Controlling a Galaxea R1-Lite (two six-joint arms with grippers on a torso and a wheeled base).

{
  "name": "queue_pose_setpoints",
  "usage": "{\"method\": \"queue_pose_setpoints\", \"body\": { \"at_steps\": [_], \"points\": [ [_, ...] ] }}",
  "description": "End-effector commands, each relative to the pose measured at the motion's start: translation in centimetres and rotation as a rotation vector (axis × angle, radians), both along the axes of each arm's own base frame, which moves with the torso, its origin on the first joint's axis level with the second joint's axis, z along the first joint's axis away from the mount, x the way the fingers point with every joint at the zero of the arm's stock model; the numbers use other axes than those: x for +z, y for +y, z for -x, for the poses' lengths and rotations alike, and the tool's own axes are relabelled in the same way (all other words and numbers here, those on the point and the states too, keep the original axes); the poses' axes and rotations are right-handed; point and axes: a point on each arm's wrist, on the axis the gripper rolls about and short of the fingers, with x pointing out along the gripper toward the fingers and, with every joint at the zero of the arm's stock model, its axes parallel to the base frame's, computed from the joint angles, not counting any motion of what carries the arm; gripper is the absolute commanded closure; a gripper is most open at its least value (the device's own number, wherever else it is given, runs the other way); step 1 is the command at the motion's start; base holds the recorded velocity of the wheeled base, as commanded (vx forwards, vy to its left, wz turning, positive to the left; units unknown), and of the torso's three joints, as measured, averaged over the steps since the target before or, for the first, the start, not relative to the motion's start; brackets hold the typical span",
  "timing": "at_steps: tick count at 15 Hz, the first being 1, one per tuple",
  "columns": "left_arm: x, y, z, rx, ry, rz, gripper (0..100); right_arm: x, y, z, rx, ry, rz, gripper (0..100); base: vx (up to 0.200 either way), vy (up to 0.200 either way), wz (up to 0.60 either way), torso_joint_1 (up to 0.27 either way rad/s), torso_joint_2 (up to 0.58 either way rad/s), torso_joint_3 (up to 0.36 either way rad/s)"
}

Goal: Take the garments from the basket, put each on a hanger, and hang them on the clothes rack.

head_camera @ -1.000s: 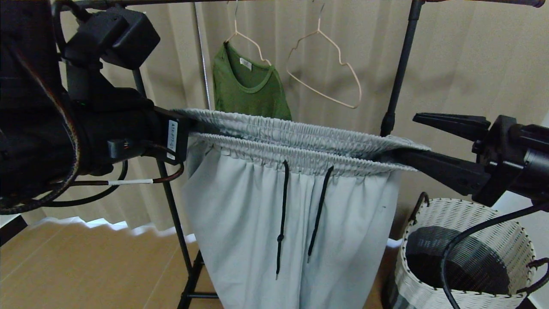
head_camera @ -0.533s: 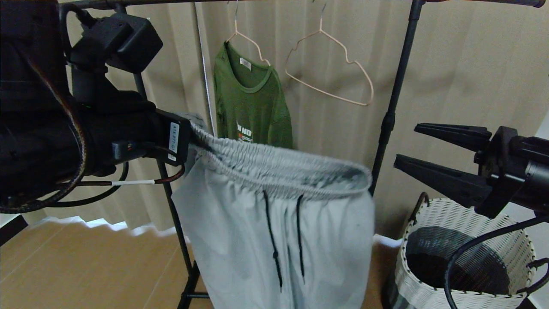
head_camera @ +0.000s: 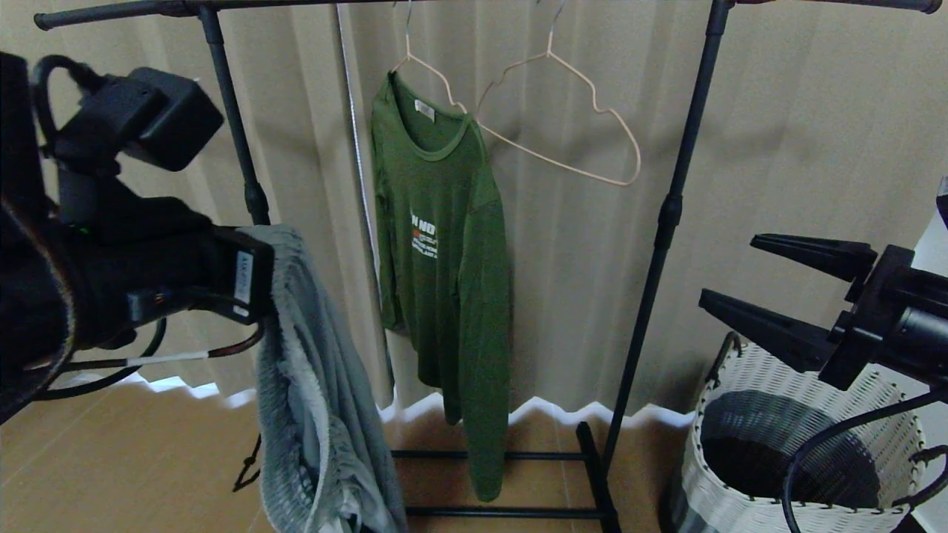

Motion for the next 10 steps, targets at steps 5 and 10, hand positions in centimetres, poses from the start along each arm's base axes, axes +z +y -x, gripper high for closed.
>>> {"method": "queue_pose_setpoints", "body": {
  "at_steps": [5, 10],
  "points": [
    [-3.8, 7.8, 6.9, 0.068, 0.005, 0.074, 100, -3.4, -2.0, 0.8, -0.187, -0.039, 0.017, 0, 0.000, 0.000, 0.00, 0.000, 0.00, 0.000],
    [-5.0, 8.5, 8.0, 0.096, -0.036, 0.133, 100, -4.7, -3.9, 1.5, -0.289, -0.092, 0.001, 0, 0.000, 0.000, 0.00, 0.000, 0.00, 0.000]
  ]
}}
